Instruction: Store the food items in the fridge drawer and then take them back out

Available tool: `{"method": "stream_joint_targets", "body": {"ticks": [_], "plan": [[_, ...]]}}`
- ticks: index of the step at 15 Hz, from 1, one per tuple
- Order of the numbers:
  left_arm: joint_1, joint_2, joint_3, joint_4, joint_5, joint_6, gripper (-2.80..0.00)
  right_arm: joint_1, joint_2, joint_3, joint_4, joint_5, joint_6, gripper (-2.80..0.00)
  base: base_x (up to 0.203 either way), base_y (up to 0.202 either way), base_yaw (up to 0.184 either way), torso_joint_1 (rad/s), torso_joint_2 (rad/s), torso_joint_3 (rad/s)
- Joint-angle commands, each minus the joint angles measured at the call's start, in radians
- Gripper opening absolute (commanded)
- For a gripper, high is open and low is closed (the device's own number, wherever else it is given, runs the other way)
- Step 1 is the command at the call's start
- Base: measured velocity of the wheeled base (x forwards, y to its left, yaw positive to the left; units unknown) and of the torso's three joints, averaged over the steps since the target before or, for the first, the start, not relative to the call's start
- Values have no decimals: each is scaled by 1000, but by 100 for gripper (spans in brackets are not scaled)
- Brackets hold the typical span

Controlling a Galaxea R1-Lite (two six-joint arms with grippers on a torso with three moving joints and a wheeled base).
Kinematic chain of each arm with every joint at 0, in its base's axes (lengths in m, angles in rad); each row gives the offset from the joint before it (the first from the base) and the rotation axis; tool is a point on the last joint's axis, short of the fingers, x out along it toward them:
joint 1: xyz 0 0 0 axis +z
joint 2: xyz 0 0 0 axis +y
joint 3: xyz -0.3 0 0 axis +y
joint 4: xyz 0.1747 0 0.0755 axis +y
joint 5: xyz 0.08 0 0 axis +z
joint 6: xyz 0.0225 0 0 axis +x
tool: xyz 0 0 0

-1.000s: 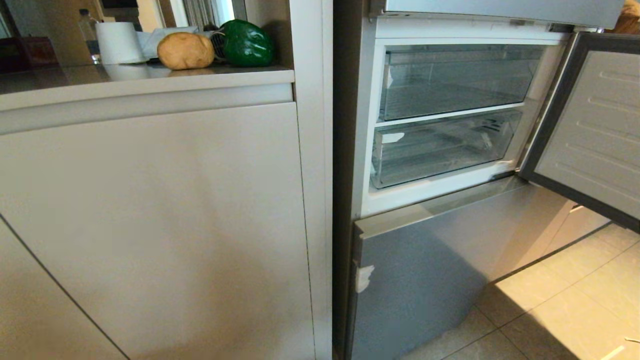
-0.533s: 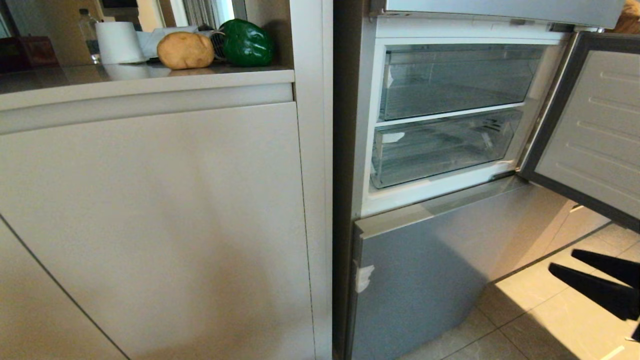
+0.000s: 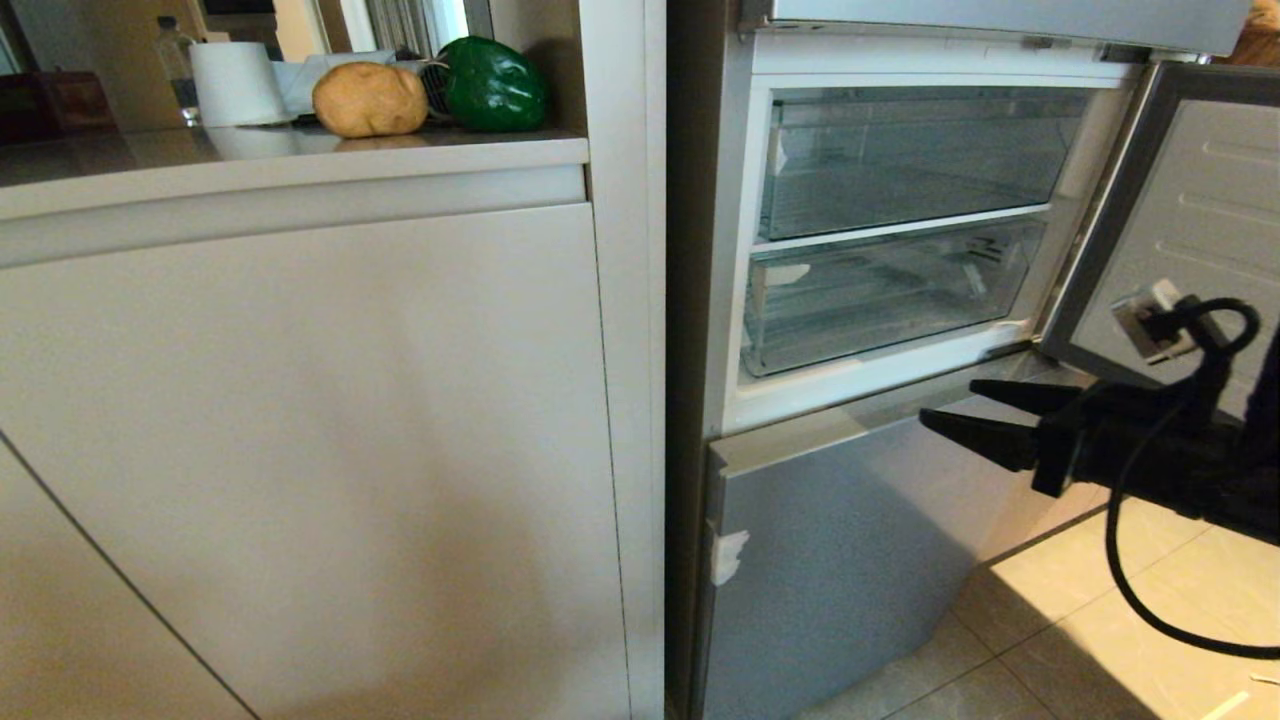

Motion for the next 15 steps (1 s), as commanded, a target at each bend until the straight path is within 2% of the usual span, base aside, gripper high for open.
{"method": "stream_joint_targets", "body": {"ticks": [1,2,3,6,9,15], "plan": [[0,2,0,0,0,0,-280,71,170,-61,-39,-103,-18,0,0,0,0,0,0,0],[0,2,1,0,0,0,-280,128,222,-91,-82,-213,-34,0,0,0,0,0,0,0],[0,2,0,0,0,0,-280,169,260,-115,-137,-275,-43,0,0,0,0,0,0,0],[0,2,0,0,0,0,-280,187,323,-212,-209,-355,-42,0,0,0,0,0,0,0],[-1,2,0,0,0,0,-280,187,375,-307,-212,-385,-39,0,0,0,0,0,0,0],[0,2,0,0,0,0,-280,204,438,-396,-212,-379,-40,0,0,0,0,0,0,0]]}}
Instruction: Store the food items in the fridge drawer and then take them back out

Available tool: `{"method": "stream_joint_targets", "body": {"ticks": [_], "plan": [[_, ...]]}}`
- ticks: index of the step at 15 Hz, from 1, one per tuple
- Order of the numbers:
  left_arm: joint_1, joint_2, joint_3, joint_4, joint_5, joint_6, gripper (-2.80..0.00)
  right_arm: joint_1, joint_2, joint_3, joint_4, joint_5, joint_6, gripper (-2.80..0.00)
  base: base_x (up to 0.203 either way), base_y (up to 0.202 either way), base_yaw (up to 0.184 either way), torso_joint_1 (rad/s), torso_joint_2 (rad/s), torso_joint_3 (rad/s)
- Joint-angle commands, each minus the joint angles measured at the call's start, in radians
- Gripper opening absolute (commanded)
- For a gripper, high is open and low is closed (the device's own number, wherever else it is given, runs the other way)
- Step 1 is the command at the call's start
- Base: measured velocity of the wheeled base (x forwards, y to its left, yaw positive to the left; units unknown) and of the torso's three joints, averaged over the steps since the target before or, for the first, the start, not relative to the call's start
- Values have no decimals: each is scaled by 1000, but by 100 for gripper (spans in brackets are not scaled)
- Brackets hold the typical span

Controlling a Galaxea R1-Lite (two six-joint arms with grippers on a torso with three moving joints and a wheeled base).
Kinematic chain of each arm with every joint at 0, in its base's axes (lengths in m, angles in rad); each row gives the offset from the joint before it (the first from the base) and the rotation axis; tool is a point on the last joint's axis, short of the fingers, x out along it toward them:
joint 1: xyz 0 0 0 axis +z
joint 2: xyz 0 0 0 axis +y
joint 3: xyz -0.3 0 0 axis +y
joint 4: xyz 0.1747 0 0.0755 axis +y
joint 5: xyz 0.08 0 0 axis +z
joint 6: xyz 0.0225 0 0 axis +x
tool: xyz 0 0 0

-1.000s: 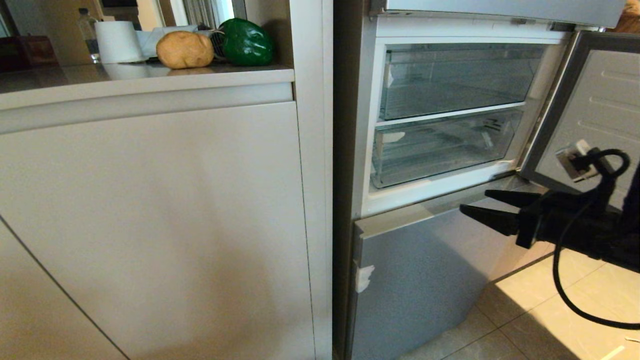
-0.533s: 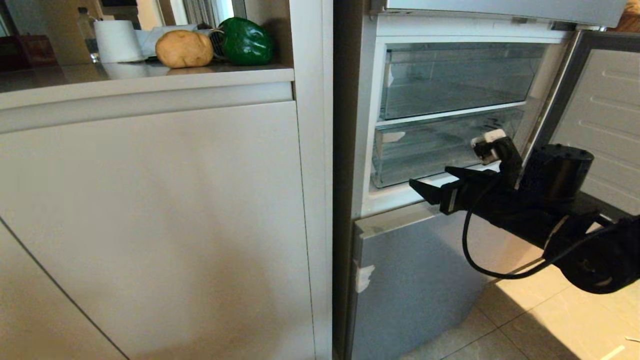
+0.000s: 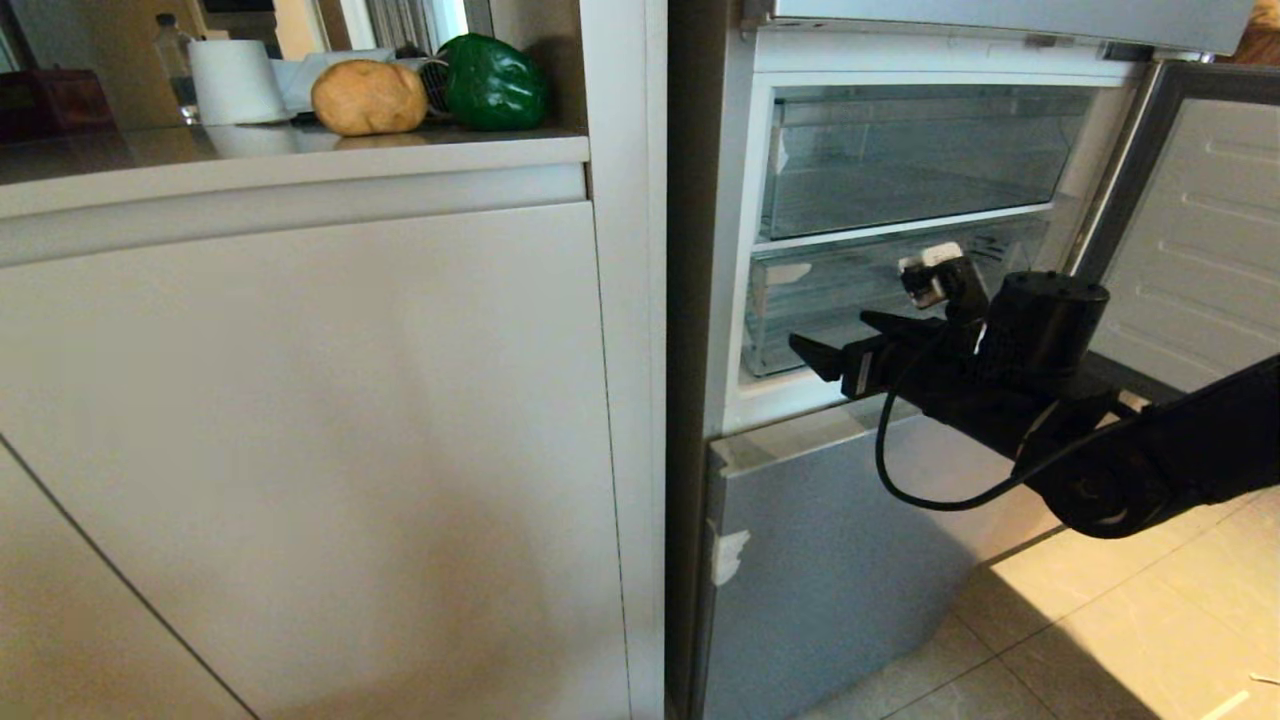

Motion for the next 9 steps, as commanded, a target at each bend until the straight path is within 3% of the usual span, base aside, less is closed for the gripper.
{"method": "stream_joint_targets", "body": {"ticks": [1,9], "plan": [[0,2,0,0,0,-1,-280,10,30,-26,-8,2,-1,0,0,0,0,0,0,0],[0,2,1,0,0,-1,-280,19,103,-150,-21,-4,-2,0,0,0,0,0,0,0]]}}
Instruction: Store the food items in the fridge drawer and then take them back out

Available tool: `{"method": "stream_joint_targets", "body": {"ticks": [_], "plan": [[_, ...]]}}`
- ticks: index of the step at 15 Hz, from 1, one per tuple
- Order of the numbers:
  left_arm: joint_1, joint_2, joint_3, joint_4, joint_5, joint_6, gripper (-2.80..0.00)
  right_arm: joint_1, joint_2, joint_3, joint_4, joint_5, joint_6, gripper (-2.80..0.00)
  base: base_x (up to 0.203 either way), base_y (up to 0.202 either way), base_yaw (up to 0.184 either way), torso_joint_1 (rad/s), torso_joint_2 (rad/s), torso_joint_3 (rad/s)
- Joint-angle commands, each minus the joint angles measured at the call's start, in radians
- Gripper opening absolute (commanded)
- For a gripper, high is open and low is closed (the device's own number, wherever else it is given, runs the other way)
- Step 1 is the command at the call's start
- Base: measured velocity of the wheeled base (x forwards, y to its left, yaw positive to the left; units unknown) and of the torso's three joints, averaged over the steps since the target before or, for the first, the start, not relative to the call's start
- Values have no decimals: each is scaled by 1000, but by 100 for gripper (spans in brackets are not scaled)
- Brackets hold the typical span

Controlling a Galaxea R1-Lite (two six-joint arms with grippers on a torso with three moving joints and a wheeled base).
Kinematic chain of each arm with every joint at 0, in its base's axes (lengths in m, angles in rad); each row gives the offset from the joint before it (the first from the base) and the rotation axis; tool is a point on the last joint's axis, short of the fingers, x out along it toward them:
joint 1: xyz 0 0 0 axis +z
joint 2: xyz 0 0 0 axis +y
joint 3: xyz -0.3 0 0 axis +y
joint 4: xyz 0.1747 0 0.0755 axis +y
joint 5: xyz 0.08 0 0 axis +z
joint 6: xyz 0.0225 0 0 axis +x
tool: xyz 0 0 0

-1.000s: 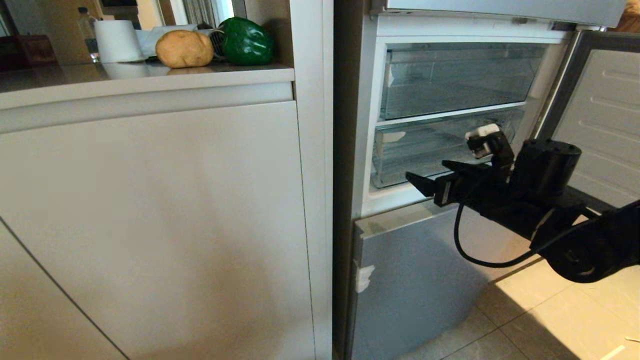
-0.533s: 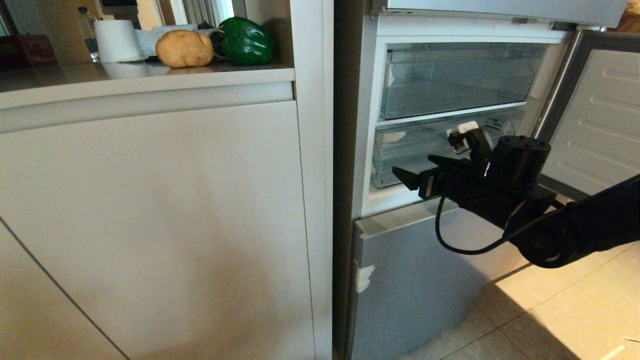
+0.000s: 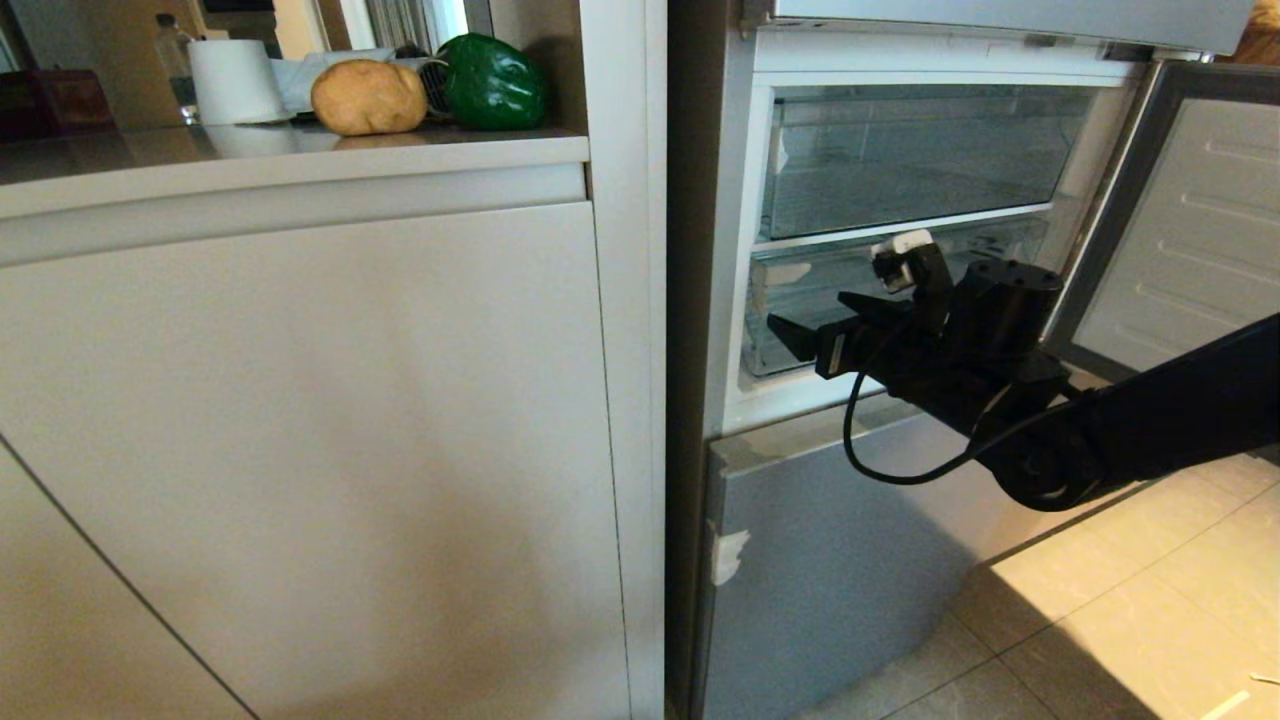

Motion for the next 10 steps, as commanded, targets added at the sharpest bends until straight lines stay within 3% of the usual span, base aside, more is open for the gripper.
{"method": "stream_joint_targets", "body": {"ticks": [1,10], "plan": [[0,2,0,1,0,0,-280,1,21,-23,-6,1,-1,0,0,0,0,0,0,0],[0,2,1,1,0,0,-280,19,66,-99,-6,-41,0,0,0,0,0,0,0,0]]}}
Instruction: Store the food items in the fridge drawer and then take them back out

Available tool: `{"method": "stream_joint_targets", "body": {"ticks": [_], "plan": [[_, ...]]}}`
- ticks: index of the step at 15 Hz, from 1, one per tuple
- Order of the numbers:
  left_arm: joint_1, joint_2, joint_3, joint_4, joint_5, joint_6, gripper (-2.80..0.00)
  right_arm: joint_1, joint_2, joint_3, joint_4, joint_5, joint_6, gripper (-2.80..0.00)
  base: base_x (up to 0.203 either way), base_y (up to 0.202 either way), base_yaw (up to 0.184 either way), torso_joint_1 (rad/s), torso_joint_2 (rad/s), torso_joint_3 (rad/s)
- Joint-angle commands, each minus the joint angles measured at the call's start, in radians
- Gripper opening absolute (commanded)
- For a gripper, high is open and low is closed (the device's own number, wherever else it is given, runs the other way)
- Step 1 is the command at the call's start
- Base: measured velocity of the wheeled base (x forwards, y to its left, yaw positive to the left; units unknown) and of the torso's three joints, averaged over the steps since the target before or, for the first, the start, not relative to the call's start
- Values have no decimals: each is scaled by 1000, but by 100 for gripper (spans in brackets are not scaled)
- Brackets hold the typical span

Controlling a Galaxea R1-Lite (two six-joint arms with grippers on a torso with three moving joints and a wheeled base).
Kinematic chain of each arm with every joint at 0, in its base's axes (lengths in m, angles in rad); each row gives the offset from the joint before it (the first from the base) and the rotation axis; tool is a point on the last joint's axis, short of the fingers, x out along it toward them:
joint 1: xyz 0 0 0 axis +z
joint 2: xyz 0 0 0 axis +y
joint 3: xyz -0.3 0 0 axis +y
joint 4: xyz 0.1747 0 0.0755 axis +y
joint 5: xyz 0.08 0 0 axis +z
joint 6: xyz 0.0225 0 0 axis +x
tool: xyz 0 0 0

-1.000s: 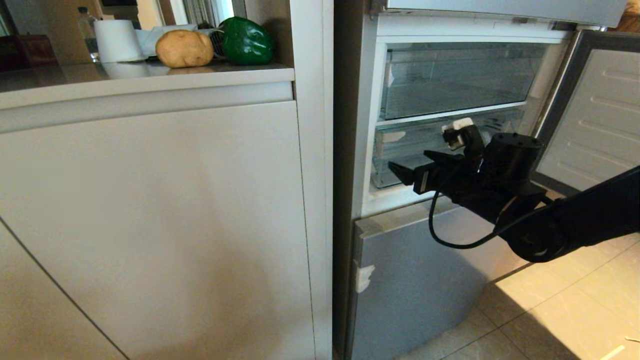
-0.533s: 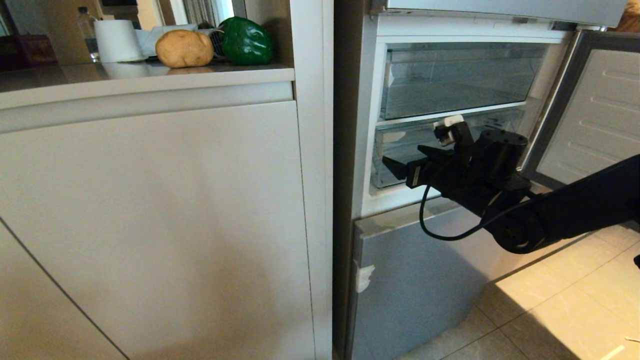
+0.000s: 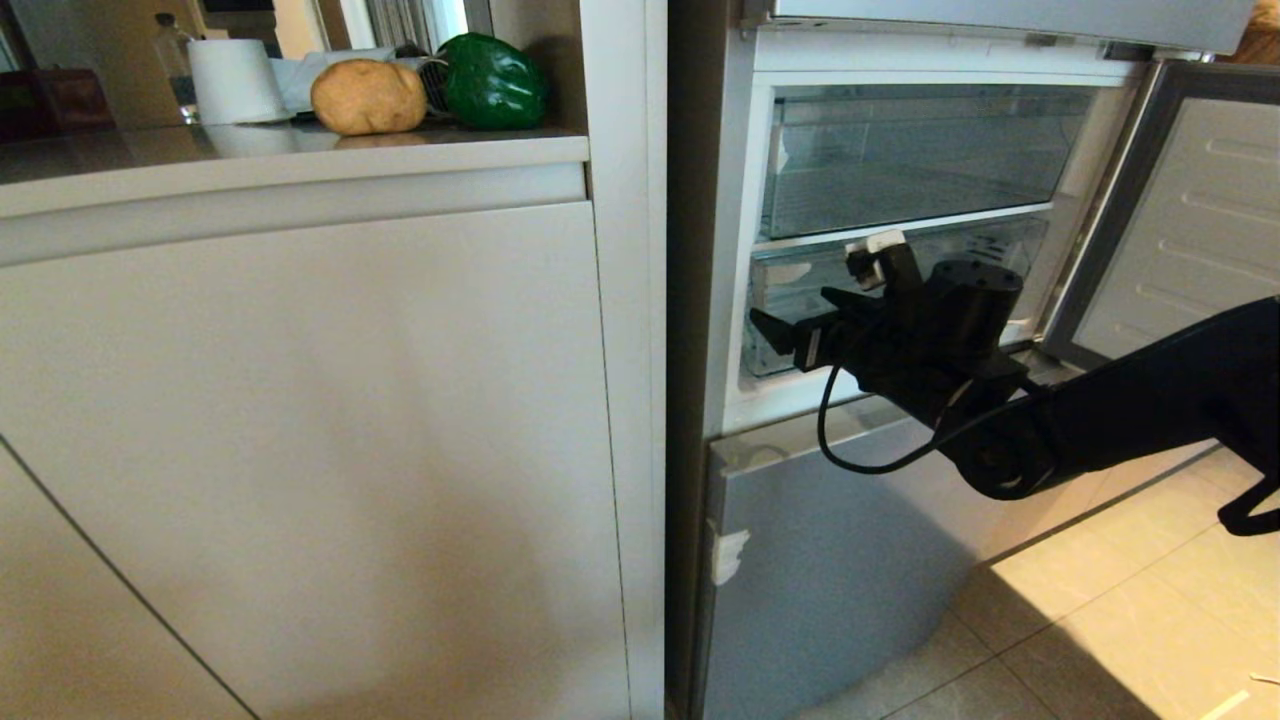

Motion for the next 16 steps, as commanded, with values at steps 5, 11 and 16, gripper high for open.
{"method": "stream_joint_targets", "body": {"ticks": [5,11,16], "plan": [[0,2,0,0,0,0,-280,6,-5,-4,-6,-71,-8,0,0,0,0,0,0,0],[0,2,0,0,0,0,-280,37,-16,11,-8,-73,-12,0,0,0,0,0,0,0],[0,2,0,0,0,0,-280,57,-25,14,-6,-73,-12,0,0,0,0,0,0,0]]}}
